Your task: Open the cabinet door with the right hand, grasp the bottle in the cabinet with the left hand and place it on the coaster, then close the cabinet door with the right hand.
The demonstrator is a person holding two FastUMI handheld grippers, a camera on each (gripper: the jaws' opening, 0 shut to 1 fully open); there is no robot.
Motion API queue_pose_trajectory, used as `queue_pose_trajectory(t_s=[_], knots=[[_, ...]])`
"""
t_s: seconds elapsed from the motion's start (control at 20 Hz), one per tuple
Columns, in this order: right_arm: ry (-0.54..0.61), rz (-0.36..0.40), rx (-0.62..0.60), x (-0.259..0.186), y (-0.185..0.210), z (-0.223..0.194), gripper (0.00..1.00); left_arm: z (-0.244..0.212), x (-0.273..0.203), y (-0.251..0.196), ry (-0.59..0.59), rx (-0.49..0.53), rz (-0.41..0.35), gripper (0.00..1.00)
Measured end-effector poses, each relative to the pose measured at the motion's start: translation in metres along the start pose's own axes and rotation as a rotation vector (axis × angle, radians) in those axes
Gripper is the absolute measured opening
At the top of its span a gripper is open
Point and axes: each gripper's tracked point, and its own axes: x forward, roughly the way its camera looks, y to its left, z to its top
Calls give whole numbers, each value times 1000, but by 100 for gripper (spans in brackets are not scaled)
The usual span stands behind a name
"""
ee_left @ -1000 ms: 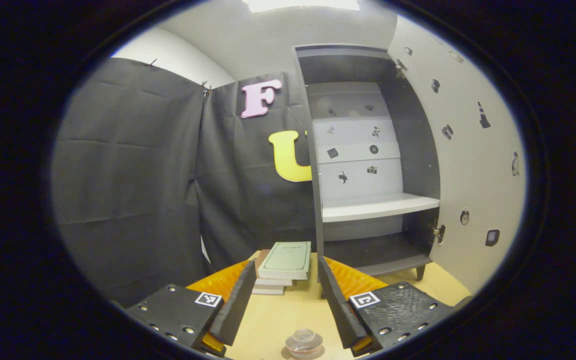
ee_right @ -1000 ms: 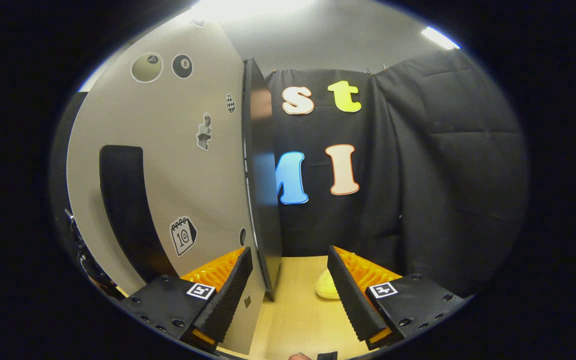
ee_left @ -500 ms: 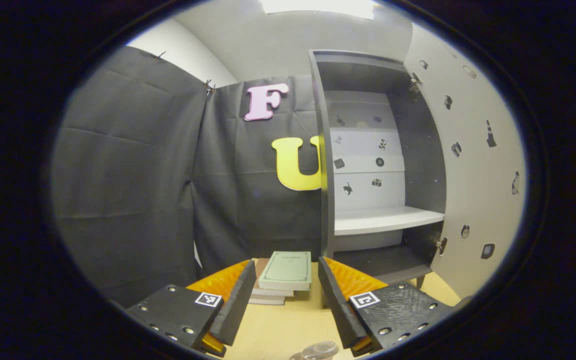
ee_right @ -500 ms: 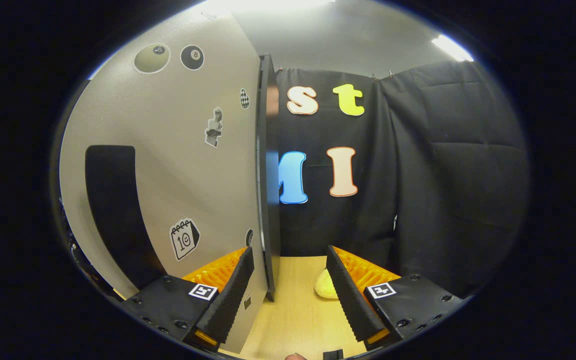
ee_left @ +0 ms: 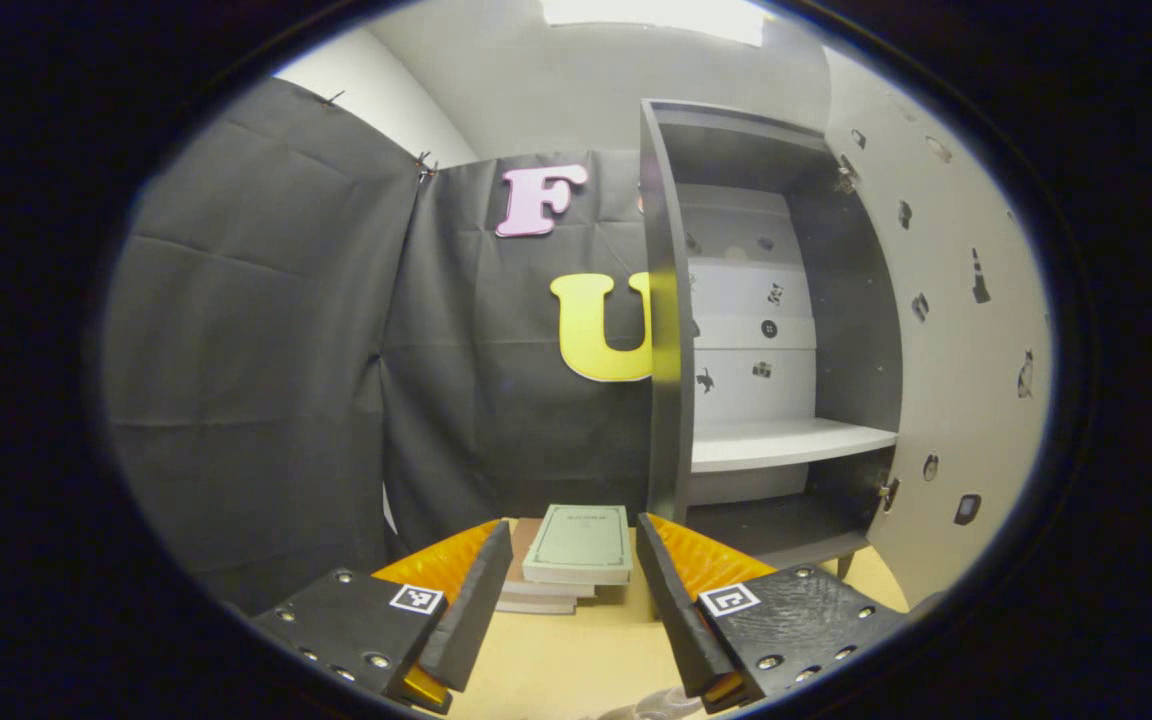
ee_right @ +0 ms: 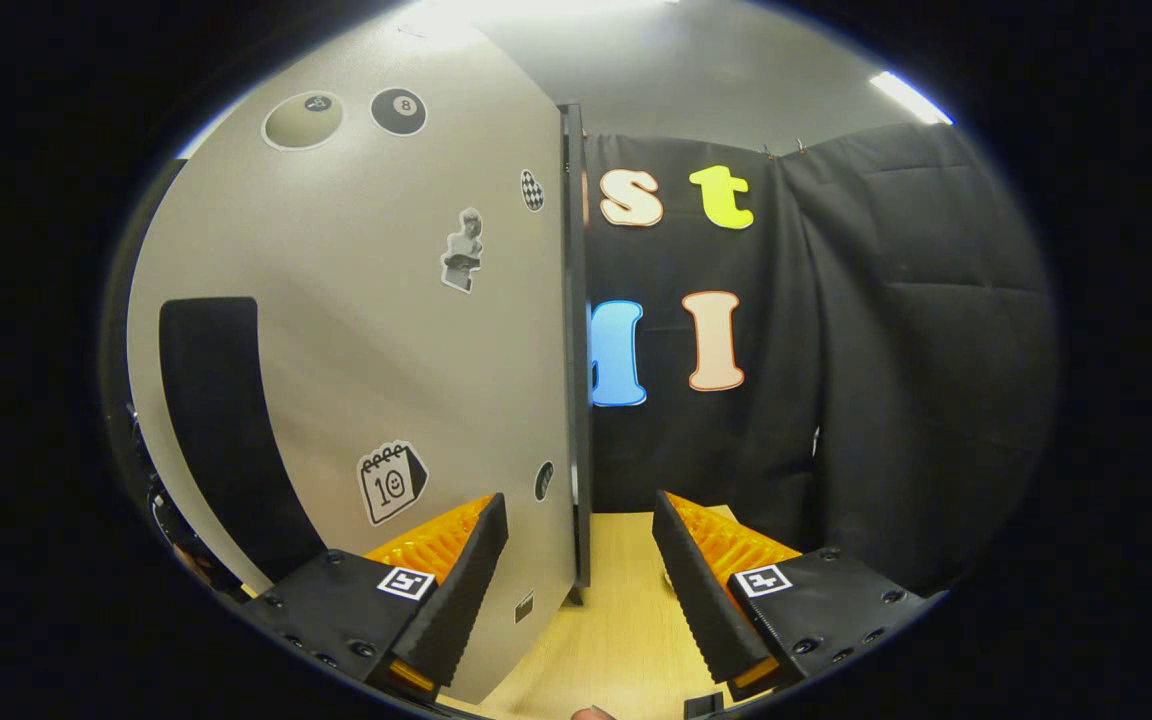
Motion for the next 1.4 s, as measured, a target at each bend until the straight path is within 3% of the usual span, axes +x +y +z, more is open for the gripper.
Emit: queue_pose_trajectory(t_s=[0.45,0.7,1.15,1.25,1.3,1.35,1.4], knots=[[-8,55,-25,12,39,1,93,-8,-2,28,-2,-22,15,75],[-32,137,-8,21,74,8,93,-12,-7,52,-2,-21,36,75],[-29,195,-25,52,119,3,94,-19,-22,100,1,-19,115,75],[-20,204,-34,63,134,-1,90,-19,-28,112,-2,-18,137,75],[-15,211,-37,68,141,-3,95,-20,-31,118,-4,-17,148,77],[-10,219,-38,76,147,-5,95,-19,-35,130,-4,-15,161,75],[-7,227,-41,82,153,-6,95,-19,-37,136,-4,-14,171,78]])
